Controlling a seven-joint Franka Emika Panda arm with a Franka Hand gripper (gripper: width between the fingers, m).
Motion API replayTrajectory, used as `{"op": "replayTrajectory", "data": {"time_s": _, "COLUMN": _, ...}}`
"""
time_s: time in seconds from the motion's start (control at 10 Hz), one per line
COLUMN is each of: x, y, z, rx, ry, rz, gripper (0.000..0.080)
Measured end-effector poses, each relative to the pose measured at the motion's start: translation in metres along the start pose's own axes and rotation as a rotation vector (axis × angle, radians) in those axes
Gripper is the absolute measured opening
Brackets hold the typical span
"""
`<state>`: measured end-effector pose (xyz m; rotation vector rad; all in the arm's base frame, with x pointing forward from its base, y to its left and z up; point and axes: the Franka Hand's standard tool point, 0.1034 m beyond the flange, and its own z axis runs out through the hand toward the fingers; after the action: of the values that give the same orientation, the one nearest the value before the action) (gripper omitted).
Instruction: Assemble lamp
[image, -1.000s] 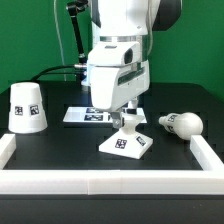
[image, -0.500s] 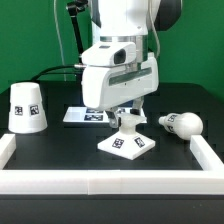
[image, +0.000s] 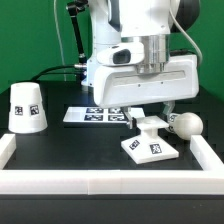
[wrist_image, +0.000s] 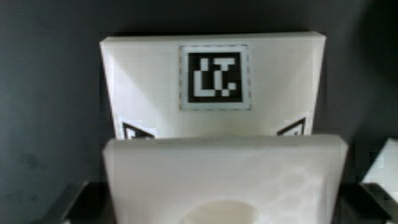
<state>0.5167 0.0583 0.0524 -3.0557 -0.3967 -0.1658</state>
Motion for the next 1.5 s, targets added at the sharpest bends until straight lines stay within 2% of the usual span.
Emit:
{"op": "replayTrajectory", "data": {"time_s": 0.1, "x": 0.004, "y": 0.0, "z": 0.0, "rx": 0.008, "ry": 0.006, "rz": 0.102, "gripper": 0.0537}}
{"op": "replayTrajectory", "data": {"time_s": 0.4, "x": 0.005, "y": -0.003, "z": -0.001, "rx": 0.016, "ry": 0.009, "rz": 0.168, "gripper": 0.0537}}
{"op": "replayTrajectory", "data": {"time_s": 0.5, "x": 0.008, "y": -0.008, "z": 0.0, "rx": 0.017, "ry": 0.014, "rz": 0.188, "gripper": 0.0537}}
{"op": "replayTrajectory", "data": {"time_s": 0.9, "x": 0.039, "y": -0.019, "z": 0.008, "rx": 0.017, "ry": 0.104, "rz": 0.166, "gripper": 0.0537}}
{"op": "replayTrajectory", "data": {"time_s": 1.3, "x": 0.072, "y": -0.018, "z": 0.012, "rx": 0.023, "ry": 0.144, "rz": 0.164, "gripper": 0.0537}}
{"op": "replayTrajectory", "data": {"time_s": 1.5, "x": 0.083, "y": -0.016, "z": 0.012, "rx": 0.023, "ry": 0.165, "rz": 0.165, "gripper": 0.0537}}
